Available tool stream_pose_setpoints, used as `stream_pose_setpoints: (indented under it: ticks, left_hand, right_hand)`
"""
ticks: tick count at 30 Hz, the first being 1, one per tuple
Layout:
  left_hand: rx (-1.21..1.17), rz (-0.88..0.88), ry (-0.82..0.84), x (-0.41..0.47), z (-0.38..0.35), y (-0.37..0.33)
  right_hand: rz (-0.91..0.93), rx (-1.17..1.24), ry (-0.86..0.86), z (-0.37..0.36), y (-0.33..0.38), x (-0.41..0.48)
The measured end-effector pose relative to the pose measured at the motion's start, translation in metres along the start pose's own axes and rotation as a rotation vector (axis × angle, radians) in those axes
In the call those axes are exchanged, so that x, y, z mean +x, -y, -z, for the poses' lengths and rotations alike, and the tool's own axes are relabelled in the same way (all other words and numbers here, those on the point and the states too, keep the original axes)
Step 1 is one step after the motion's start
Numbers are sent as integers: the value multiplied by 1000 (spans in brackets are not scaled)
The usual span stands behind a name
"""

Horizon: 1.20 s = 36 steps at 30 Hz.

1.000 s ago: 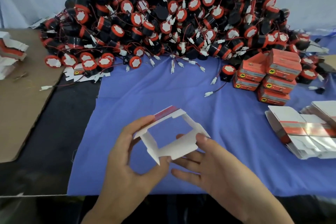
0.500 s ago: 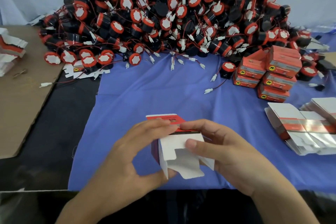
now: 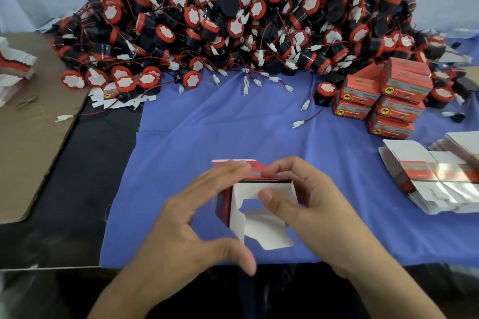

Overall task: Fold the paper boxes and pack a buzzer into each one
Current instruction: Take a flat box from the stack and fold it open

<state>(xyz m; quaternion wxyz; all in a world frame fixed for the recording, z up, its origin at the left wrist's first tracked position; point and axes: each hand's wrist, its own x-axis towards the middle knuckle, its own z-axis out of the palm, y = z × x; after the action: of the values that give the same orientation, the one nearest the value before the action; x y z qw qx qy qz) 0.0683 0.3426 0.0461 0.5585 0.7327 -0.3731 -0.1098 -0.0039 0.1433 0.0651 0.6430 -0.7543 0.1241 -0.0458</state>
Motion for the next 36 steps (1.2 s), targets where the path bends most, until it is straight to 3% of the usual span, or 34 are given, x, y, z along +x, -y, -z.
stream_pose_setpoints:
  ticks: [2,6,10,12,22,25,30,36]
  left_hand:
    - [-114,31,-3,-1,3,2]
    - [-126,87,-140,1,-2,0]
    - [-152,124,-284,2,-6,1]
    - [-181,157,-312,1,-6,1]
    - [-166,106,-422,3,-26,-10]
    - [-223,155,-490,4,-27,-9]
    - [-329,172,-543,4,-23,-10]
    - [-308,105,-538,3,-37,-18]
  right_hand:
    - [10,38,12,1,3,-3]
    - [-6,32,83,2,5,-5]
    - [-73,400,338,14,8,-8]
    - [-71,513,374,21,7,-9]
    - [196,172,-129,-14,-8,-6]
    - [264,60,-99,-13,-10,-9]
    - [192,70,178,5,-12,-18]
    - [249,241,-47,-15,-10,-20]
